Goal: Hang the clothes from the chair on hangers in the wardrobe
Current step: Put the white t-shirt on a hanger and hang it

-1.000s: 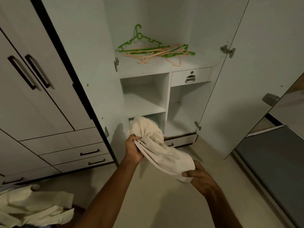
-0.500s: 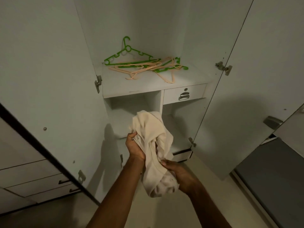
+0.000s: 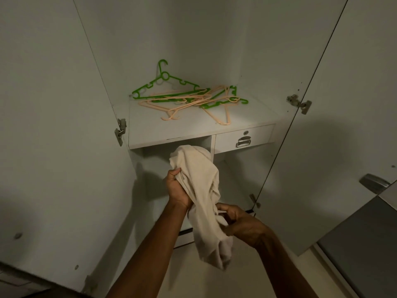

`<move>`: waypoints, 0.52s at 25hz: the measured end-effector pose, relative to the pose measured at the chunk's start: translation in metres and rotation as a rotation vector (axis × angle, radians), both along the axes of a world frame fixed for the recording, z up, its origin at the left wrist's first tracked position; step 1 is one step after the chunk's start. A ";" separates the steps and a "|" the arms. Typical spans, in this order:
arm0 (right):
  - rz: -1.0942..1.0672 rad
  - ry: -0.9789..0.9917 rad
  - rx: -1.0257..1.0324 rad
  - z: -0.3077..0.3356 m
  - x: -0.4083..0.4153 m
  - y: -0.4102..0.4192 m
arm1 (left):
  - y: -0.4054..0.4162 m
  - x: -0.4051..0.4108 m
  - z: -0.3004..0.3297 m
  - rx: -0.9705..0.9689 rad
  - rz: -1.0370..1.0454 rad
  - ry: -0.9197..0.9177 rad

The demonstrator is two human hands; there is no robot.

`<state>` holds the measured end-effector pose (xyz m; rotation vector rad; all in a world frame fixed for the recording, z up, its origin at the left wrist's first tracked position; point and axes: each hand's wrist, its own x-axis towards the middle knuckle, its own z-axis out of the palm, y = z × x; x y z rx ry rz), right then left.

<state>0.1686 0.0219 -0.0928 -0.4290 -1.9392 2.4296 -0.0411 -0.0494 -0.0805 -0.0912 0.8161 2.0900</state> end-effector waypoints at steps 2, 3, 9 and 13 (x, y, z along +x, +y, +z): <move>-0.140 -0.022 -0.049 -0.004 -0.014 0.005 | 0.012 -0.003 0.003 0.006 -0.003 0.030; -0.215 -0.061 -0.072 -0.006 -0.021 0.010 | 0.019 -0.006 0.003 -0.002 -0.014 0.046; -0.541 -0.174 -0.023 -0.004 -0.049 0.093 | 0.048 -0.032 -0.010 -0.086 -0.039 0.077; -0.397 -0.010 0.065 0.043 -0.071 0.170 | 0.068 -0.034 -0.042 -0.098 -0.049 0.018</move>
